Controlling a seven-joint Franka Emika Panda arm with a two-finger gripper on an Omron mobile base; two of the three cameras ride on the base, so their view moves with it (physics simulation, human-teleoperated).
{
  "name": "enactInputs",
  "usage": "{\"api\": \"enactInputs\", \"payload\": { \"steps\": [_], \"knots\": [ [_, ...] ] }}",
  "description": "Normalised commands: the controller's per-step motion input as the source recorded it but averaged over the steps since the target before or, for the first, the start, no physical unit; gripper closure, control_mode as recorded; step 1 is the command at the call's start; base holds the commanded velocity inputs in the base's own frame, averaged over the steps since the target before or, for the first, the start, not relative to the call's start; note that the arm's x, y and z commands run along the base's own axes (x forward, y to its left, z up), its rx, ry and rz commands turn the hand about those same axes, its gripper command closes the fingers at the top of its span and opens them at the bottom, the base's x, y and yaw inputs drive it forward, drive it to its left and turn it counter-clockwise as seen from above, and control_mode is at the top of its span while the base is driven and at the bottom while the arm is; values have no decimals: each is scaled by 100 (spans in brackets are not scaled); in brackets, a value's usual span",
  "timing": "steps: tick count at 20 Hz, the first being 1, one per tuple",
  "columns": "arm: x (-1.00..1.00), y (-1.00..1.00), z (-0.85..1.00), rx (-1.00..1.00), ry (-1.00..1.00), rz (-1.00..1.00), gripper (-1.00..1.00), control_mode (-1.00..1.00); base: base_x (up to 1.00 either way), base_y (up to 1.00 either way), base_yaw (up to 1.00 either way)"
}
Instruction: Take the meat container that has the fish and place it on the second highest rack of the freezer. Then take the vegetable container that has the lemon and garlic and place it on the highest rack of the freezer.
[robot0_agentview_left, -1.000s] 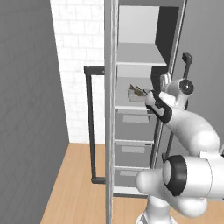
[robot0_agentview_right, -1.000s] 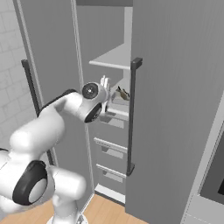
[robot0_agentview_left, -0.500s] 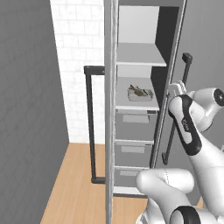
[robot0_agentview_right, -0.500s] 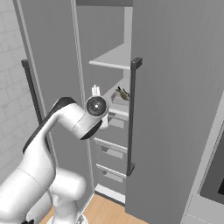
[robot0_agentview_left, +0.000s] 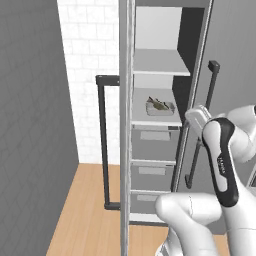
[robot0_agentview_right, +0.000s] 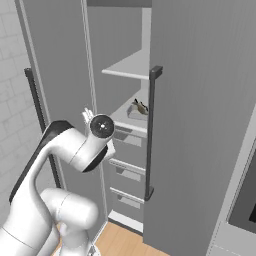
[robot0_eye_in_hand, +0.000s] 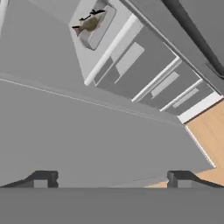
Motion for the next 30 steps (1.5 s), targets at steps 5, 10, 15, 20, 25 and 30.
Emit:
{"api": "enactInputs", "payload": {
  "steps": [5,10,15,20,25,30],
  "knots": [
    [-15,14,0,-22,4,22,-100,-100,0,0,0],
    [-11,0,0,-22,7,4,-100,100,-7,-3,0],
    [0,0,0,0,0,0,-100,100,-37,-73,-3],
    [0,0,0,0,0,0,-100,100,-19,-100,-12],
    [0,0,0,0,0,0,-100,100,-18,-100,-14],
    [0,0,0,0,0,0,-100,100,-11,-100,-14]
  ]
}}
